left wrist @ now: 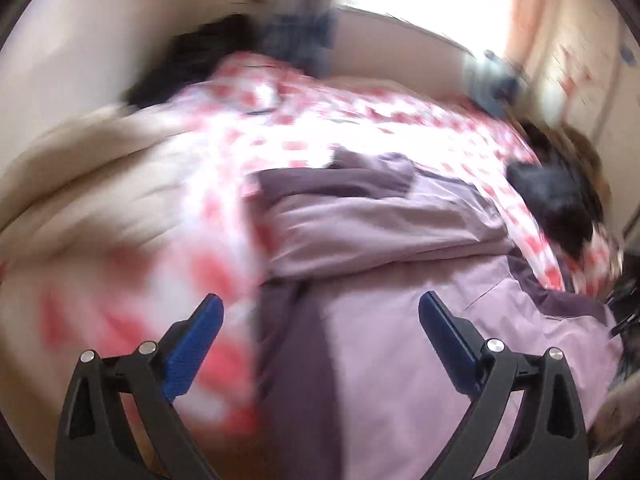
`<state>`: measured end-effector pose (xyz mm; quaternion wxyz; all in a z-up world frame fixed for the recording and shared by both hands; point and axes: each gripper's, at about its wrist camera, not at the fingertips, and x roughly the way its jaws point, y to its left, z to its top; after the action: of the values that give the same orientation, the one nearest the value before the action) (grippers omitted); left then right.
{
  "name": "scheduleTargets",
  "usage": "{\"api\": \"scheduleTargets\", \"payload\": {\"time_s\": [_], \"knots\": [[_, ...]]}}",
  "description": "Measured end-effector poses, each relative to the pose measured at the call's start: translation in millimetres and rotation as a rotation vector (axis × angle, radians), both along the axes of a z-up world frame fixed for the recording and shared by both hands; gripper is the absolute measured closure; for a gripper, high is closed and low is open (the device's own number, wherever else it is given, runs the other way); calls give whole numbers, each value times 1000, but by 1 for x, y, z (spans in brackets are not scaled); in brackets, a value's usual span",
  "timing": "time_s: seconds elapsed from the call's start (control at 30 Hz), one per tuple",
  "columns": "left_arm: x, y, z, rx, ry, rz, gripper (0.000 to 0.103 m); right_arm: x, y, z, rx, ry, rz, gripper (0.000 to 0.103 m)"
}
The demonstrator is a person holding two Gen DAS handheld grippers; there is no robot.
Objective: Fold large clothes
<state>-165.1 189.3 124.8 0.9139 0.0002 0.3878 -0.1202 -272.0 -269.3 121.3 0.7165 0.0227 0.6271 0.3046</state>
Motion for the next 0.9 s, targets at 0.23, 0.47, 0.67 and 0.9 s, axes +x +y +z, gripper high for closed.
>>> {"api": "scheduleTargets", "payload": {"time_s": [0.23, 0.47, 0.67, 0.9], "knots": [[121, -60, -42, -132, 17, -6, 9, 83, -43, 60, 38, -309, -291, 7], [193, -71, -64, -230, -61, 166, 9, 269, 46, -36, 47, -512, -361, 7], [242, -82, -129, -34, 66, 137, 7, 337, 49, -135, -131, -391, -435, 8], [201, -94, -106, 60, -52, 115, 7, 290, 51, -83, -99, -557, -423, 7]]}}
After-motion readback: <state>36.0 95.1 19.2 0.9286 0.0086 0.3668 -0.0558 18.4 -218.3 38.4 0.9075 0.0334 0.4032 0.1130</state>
